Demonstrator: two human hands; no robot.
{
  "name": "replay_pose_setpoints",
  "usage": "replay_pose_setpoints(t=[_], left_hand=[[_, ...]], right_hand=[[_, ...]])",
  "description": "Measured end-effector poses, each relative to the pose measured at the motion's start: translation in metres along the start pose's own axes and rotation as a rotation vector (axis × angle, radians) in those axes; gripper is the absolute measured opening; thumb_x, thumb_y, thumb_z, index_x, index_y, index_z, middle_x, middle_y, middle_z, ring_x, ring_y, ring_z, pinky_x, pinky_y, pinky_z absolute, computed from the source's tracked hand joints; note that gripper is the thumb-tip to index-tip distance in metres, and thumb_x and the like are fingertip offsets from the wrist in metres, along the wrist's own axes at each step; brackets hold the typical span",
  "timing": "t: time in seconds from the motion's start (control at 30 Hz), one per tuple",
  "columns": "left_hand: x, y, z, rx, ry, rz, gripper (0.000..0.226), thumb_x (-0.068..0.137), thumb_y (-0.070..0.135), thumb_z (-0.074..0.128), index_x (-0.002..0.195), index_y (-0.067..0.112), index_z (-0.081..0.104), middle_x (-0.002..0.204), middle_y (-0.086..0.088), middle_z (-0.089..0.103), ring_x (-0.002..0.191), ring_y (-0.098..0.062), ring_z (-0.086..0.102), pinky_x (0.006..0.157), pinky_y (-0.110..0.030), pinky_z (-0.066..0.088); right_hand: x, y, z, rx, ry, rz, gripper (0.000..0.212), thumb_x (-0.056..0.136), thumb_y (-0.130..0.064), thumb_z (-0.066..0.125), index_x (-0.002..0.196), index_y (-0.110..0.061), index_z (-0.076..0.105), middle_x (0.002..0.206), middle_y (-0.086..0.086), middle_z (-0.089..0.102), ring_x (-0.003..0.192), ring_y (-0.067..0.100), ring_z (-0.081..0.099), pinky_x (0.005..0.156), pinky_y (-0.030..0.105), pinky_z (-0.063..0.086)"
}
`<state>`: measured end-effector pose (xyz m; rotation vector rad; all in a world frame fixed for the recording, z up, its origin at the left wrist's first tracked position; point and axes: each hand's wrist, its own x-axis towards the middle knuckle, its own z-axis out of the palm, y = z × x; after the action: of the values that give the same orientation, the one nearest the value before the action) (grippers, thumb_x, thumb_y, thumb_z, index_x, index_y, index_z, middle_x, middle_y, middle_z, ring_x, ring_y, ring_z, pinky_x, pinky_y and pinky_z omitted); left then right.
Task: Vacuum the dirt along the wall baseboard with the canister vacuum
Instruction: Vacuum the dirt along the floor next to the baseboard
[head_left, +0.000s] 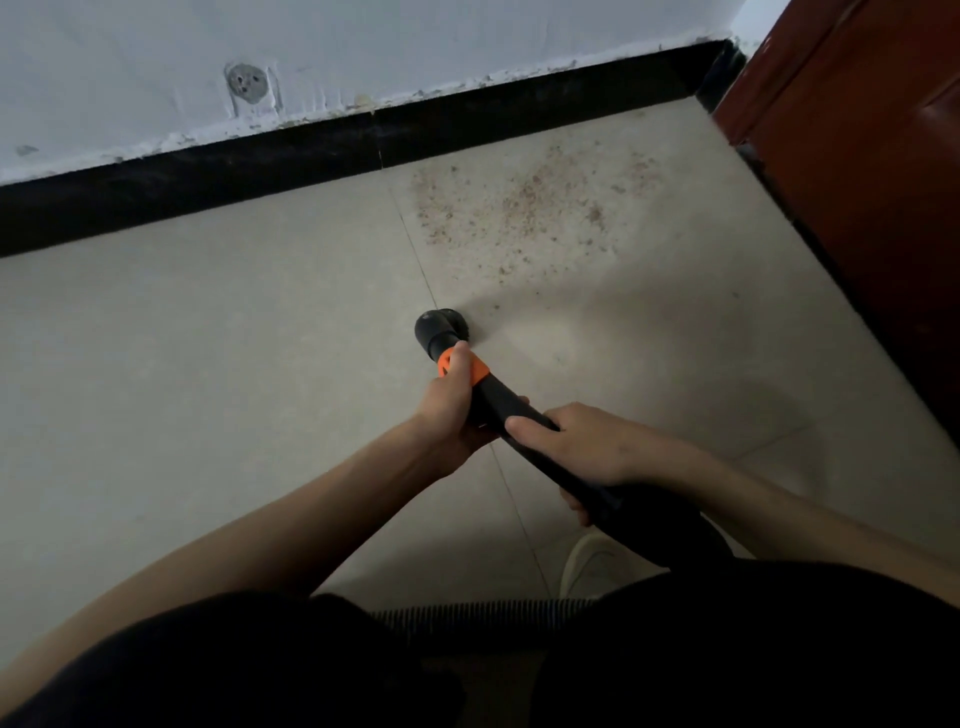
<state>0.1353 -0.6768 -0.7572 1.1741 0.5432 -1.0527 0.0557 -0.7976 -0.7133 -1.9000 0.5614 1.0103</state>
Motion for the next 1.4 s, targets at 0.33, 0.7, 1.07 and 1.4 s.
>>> replay_pose_setpoints(t=[0.33, 0.7, 1.07, 1.4], left_hand=[[0.008, -0.011, 0.015, 0.082, -0.031, -0.02, 0.055, 0.096, 0.049, 0.043, 0.119, -0.001, 0.041, 0.084, -0.015, 0.06, 0.077, -0.028, 0.068, 0.054, -0.032, 0.055], [0.038, 0.032, 0.003, 0.003, -0.026, 0.02, 0.054, 0.095, 0.05, 0.044, 0.12, 0.002, 0.04, 0.084, -0.012, 0.057, 0.057, -0.021, 0.07, 0.046, -0.029, 0.054], [0.079, 0.07, -0.006, 0.047, 0.02, 0.001, 0.059, 0.096, 0.053, 0.039, 0.123, 0.001, 0.041, 0.091, -0.011, 0.059, 0.069, -0.021, 0.069, 0.054, -0.032, 0.054], [0.118, 0.141, 0.002, -0.03, 0.111, 0.012, 0.054, 0.096, 0.05, 0.042, 0.122, 0.003, 0.04, 0.089, -0.012, 0.055, 0.079, -0.025, 0.061, 0.064, -0.036, 0.048]], right_hand=[[-0.009, 0.022, -0.007, 0.076, 0.018, -0.008, 0.051, 0.095, -0.059, 0.039, 0.086, -0.009, 0.047, 0.049, 0.004, 0.062, 0.045, 0.023, 0.061, 0.044, 0.024, 0.048], [0.032, -0.01, -0.018, -0.009, 0.132, -0.086, 0.047, 0.095, -0.059, 0.039, 0.089, -0.013, 0.05, 0.059, 0.006, 0.065, 0.047, 0.021, 0.064, 0.05, 0.03, 0.054], [0.091, -0.019, -0.034, -0.147, 0.204, -0.178, 0.046, 0.093, -0.06, 0.037, 0.082, -0.017, 0.049, 0.044, -0.003, 0.058, 0.038, 0.016, 0.059, 0.052, 0.032, 0.053], [0.15, -0.061, -0.081, -0.078, 0.17, -0.258, 0.05, 0.094, -0.06, 0.037, 0.078, -0.015, 0.05, 0.041, -0.004, 0.057, 0.037, 0.013, 0.058, 0.043, 0.02, 0.046]])
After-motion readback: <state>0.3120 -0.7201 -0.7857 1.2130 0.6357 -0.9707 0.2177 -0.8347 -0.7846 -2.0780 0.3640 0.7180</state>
